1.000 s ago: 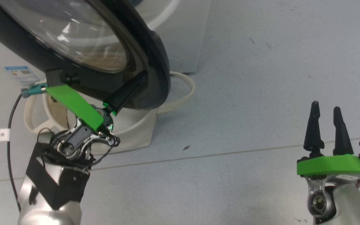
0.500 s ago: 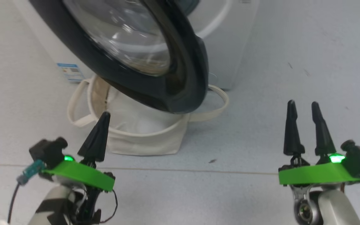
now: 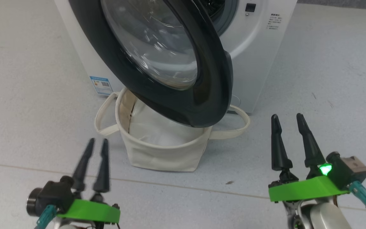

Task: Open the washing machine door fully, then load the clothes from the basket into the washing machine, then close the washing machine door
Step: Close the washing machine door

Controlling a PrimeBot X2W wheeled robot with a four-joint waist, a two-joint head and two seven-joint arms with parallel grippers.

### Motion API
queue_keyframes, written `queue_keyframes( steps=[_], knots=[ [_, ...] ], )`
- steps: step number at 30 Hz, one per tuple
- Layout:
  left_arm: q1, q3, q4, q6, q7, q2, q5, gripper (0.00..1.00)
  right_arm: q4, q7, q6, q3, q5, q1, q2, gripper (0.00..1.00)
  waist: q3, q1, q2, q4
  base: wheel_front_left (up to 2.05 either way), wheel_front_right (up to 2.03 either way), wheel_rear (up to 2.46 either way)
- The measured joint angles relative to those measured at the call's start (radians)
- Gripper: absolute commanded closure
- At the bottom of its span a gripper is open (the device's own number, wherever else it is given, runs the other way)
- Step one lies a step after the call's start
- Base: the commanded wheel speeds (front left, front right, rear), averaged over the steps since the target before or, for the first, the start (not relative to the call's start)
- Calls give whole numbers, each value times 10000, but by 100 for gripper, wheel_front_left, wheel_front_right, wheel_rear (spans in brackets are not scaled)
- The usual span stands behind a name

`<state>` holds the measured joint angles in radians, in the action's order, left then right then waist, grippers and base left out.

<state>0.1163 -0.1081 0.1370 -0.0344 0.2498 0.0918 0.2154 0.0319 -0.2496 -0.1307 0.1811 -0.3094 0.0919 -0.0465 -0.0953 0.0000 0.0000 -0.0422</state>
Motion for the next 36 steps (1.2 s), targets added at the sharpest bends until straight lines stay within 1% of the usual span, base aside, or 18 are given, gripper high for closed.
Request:
queue_keyframes(
  steps=[7, 16, 20, 23, 30, 33, 36],
  knots=[
    [-394, 573, -163, 357, 2, -303, -564, 0, -86, 0, 0, 228, -17, -282, 0, 0, 201, 0, 0, -8, 0, 0, 0],
    [-458, 623, -155, 556, 0, -395, -838, 0, -238, 0, 0, 222, 8, -353, 0, 0, 314, 0, 0, 2, 0, 0, 0],
    [-563, 594, -69, 621, 0, -403, -892, 0, -581, 2, 0, -211, 113, -362, 0, 0, 343, 0, 0, -15, 0, 0, 0],
    [-557, 560, -69, 614, 2, -405, -890, 0, -754, 2, 0, -318, 111, -372, 0, 0, 298, 1, 0, -26, 0, 0, 0],
    [-556, 447, -42, 539, 0, -407, -805, 0, -744, 2, 0, -301, 111, -368, 2, 0, 187, 0, 0, -39, 0, 0, 0],
    [-552, 343, -33, 522, 0, -407, -800, 0, -581, 2, 0, -311, 96, -364, 2, 0, 170, 1, 0, -76, 0, 0, 0],
    [-546, 228, -27, 516, 0, -408, -713, 0, -159, 0, 0, -244, 48, -333, 2, 0, 59, 0, 0, -106, 0, 0, 0]
  ],
)
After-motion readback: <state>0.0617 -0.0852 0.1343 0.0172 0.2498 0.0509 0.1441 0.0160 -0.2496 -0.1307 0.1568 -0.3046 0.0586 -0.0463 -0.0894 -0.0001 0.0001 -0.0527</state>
